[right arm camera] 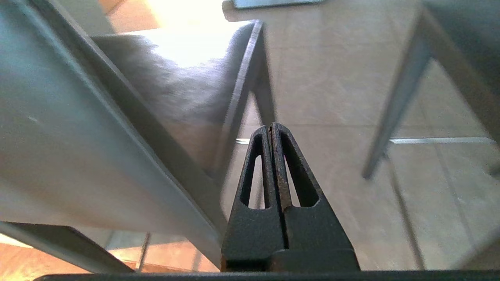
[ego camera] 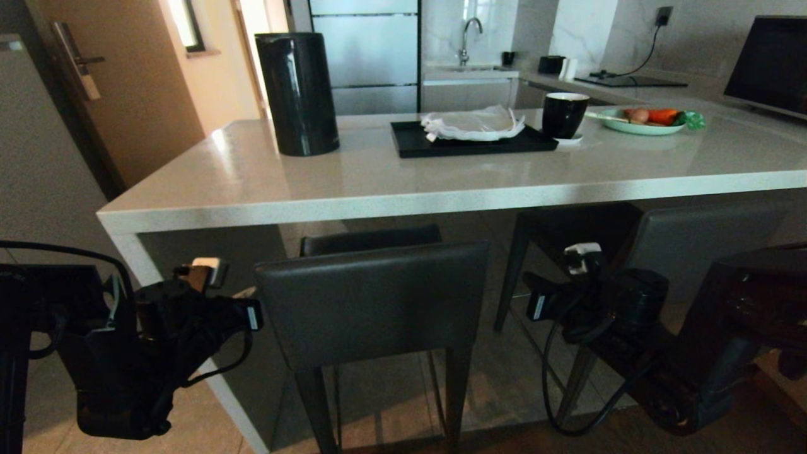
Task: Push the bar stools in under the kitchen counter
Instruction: Pull the gray chair out from under the dining table
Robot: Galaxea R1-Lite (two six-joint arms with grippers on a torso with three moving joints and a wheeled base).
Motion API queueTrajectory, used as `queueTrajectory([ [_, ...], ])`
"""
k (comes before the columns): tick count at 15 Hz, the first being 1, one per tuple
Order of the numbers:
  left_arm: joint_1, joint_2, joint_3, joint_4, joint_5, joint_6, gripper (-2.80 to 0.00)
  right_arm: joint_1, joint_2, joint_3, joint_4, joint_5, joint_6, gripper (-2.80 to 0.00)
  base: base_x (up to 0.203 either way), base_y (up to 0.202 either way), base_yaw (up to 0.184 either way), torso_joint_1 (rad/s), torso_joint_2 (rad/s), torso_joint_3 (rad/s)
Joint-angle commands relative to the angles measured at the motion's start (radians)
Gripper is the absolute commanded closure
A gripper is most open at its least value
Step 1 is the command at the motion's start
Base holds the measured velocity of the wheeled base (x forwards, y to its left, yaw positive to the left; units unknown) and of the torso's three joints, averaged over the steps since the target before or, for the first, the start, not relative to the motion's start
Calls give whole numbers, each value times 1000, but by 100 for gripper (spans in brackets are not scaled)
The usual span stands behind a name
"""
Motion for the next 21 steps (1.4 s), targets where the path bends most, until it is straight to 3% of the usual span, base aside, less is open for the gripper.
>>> queueTrajectory([
  [1,9,-10,9,-9,-1,-1,0,9,11,-11,-8,-5,1,0,0,0,0,0,0,0],
  [6,63,-70,144,-9,-58,3,0,8,-7,72,-8,-44,-8,0,0,0,0,0,0,0],
  [7,78,-65,155,-9,-73,5,-280,8,-16,61,-8,-54,-8,-280,0,0,0,0,0,0],
  [9,91,-81,161,-9,-114,4,-280,5,-41,61,-8,-67,0,-280,0,0,0,0,0,0],
  [12,91,-87,167,-9,-113,5,-280,6,-34,83,-8,-101,1,-280,0,0,0,0,0,0],
  [21,91,-158,246,-9,-116,-2,-280,14,-75,137,-8,-103,-1,-280,0,0,0,0,0,0],
])
